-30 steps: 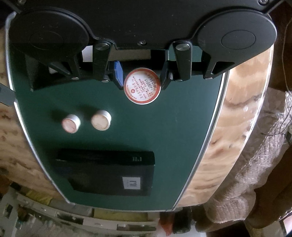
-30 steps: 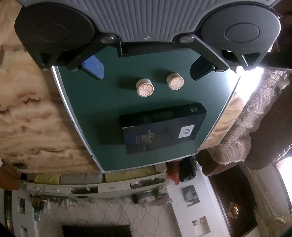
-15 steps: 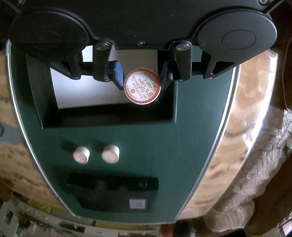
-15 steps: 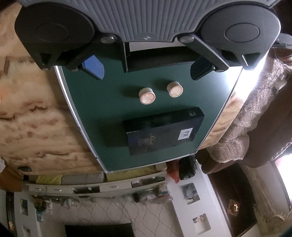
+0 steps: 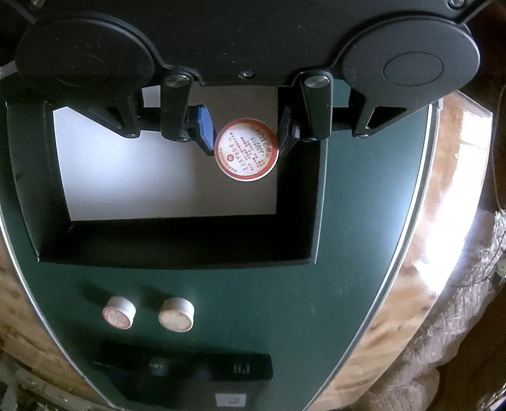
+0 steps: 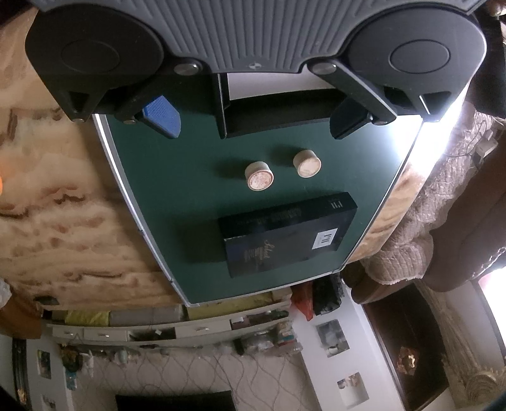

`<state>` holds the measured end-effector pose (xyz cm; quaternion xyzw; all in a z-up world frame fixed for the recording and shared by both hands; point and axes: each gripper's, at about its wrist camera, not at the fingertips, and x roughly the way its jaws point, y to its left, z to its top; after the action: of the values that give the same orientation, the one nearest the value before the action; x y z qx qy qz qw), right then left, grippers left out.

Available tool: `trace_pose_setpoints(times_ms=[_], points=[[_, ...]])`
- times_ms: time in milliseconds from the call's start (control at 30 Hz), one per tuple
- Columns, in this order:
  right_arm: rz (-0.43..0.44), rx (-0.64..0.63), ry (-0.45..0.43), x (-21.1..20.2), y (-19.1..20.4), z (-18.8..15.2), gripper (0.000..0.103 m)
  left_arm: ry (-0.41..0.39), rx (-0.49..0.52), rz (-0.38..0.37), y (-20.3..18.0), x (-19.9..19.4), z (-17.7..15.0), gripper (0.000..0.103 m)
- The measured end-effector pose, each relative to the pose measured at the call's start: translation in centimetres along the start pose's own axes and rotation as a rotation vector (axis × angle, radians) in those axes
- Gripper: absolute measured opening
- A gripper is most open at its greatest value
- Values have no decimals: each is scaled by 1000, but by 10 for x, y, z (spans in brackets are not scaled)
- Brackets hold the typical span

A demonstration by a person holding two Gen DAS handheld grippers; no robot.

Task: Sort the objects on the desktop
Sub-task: 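Lift the red-labeled jar with the left tool over the black tray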

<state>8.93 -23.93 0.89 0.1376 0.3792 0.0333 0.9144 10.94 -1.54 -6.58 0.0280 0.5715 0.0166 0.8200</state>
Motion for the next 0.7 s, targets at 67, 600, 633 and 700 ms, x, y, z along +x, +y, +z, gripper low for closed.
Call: trace_pose_setpoints(times_ms=[67,600,633,700], points=[[0,1,1,1,0,0,103,5,-3,4,0,3,0,41],[-2,5,6,-2,0,-5,103,40,-11,20,-1,16,4,41],[-2,5,6,-3,0,-5,103,41,-12,21,-1,16,4,41],[-3,6,7,-3,0,-6,103,43,-10,21,-1,16,5,41]])
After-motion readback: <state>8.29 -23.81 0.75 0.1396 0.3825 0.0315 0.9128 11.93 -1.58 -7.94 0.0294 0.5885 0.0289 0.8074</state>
